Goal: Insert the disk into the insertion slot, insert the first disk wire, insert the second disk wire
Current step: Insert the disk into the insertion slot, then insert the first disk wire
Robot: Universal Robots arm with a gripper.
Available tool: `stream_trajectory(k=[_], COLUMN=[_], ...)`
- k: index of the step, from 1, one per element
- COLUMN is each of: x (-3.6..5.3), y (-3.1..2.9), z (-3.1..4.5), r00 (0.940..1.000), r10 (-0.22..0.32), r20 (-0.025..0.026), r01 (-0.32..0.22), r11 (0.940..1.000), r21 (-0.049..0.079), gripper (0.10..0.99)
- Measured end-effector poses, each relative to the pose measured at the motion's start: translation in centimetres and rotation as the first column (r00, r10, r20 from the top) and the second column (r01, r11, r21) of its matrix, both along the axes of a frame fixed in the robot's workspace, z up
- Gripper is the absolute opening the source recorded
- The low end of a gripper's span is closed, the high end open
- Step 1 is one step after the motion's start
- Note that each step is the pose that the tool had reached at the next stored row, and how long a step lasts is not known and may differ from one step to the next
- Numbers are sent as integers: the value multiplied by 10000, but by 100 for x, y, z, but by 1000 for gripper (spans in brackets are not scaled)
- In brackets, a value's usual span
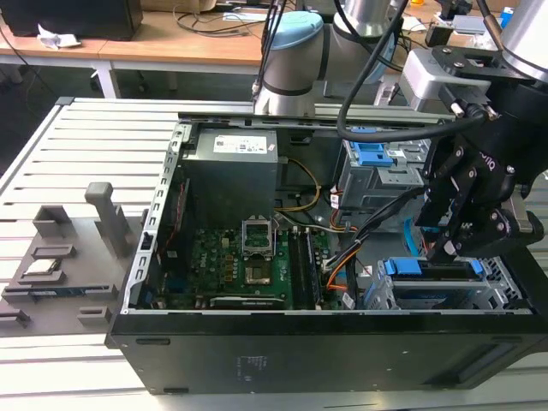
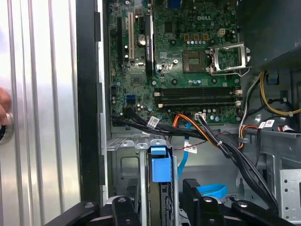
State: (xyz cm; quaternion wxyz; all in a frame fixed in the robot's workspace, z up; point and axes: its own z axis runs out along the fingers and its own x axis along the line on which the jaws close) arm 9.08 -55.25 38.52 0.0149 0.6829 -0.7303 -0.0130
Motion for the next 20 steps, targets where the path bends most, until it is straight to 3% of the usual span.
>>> stream_trajectory(k=[3, 5, 8, 9, 10, 20], x=[0, 1, 0, 0, 0, 0], y=[0, 0, 0, 0, 0, 0], z=[0, 0, 0, 0, 0, 0], r00=[10000, 10000, 10000, 10000, 10000, 10000], r10=[0, 1, 0, 0, 0, 1], r20=[0, 0, 0, 0, 1, 1], r01=[0, -1, 0, 0, 0, -1], r11=[10000, 10000, 10000, 10000, 10000, 10000], r21=[-3, -4, -7, -8, -9, -20], gripper=[490, 357, 298, 239, 118, 106])
